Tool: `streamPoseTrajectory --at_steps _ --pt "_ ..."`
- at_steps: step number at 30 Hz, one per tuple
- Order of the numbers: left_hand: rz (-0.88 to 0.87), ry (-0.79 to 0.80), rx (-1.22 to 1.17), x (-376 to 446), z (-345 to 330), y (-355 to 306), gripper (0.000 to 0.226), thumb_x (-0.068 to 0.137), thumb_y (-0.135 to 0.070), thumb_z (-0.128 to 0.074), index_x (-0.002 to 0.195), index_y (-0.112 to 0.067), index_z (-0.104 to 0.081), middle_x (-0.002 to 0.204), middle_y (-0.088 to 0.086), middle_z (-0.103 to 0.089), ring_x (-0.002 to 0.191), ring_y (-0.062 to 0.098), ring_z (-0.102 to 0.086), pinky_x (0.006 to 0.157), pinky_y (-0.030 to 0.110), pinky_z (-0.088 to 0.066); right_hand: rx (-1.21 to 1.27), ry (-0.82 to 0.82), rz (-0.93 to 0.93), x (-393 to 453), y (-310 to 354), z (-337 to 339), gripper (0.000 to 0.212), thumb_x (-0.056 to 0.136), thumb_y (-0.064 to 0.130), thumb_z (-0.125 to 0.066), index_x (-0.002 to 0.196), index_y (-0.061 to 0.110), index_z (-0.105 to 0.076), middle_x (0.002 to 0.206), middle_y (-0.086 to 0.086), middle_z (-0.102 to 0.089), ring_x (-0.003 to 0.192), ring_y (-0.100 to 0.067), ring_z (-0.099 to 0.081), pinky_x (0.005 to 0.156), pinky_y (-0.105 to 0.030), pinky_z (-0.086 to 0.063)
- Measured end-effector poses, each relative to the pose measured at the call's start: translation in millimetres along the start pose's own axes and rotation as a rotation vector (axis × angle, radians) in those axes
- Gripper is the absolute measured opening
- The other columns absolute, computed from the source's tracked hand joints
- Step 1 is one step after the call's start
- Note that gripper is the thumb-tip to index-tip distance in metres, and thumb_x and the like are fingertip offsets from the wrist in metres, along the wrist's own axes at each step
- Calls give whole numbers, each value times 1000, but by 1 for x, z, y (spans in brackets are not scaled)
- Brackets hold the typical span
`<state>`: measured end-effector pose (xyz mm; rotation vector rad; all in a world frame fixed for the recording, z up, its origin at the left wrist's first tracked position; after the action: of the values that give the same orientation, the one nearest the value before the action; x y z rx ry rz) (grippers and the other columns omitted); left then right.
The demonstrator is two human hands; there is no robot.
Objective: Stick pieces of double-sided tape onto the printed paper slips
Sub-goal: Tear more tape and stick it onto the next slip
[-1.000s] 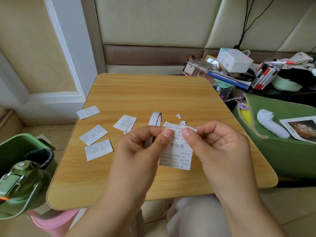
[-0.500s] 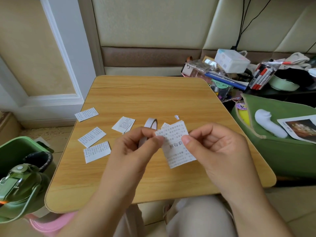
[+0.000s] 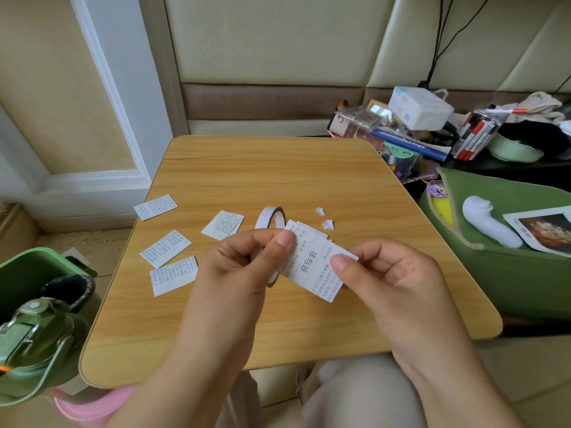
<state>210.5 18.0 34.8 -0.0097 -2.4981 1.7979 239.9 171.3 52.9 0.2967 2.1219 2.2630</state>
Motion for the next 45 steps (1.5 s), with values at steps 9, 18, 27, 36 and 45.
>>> streamPoseTrajectory --at_steps 9,18,27,36,45 --pt "22 -172 -108 -13 -8 -4 16 62 -33 -68 64 -19 -74 62 -1 -48 56 6 -36 63 26 -31 176 -176 33 -4 4 -7 15 60 22 -82 60 23 -68 60 -2 -68 55 -6 -60 54 -13 -46" --pt "20 -245 -108 -15 -9 0 15 67 -31 -66 67 -18 -74 67 3 -58 62 8 -46 61 24 -35 131 -238 51 -1 -1 -6 12 61 26 -75 66 21 -64 63 -2 -69 58 -9 -61 57 -17 -48" --pt "36 -238 -142 -15 -18 6 15 68 -30 -67 69 -16 -74 73 10 -57 68 13 -50 66 21 -41 64 17 -21 5 -6 -26 19 73 32 -79 81 16 -72 79 -2 -75 74 -9 -69 64 -21 -52" --pt "24 -265 -39 -9 -4 5 16 69 -31 -68 65 -17 -73 68 5 -60 63 9 -50 58 19 -40 -82 21 -16 14 -17 -16 23 78 38 -69 86 17 -75 85 -13 -74 90 -39 -64 83 -54 -51" --pt "-392 -138 1236 13 30 36 18 72 -36 -77 87 -30 -72 77 -8 -43 68 16 -54 71 30 -14 -537 170 -306 42 -89 -7 37 85 34 -68 87 -3 -66 64 1 -49 55 -12 -41 54 -26 -31"
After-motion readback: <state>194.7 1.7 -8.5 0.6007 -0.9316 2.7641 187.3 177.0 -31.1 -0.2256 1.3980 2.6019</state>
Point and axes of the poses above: each hand's wrist, its own x-axis towards the middle knuckle, its own z-axis out of the back of the hand, y = z × x, the point moved 4 cm from there along x, towards the middle knuckle
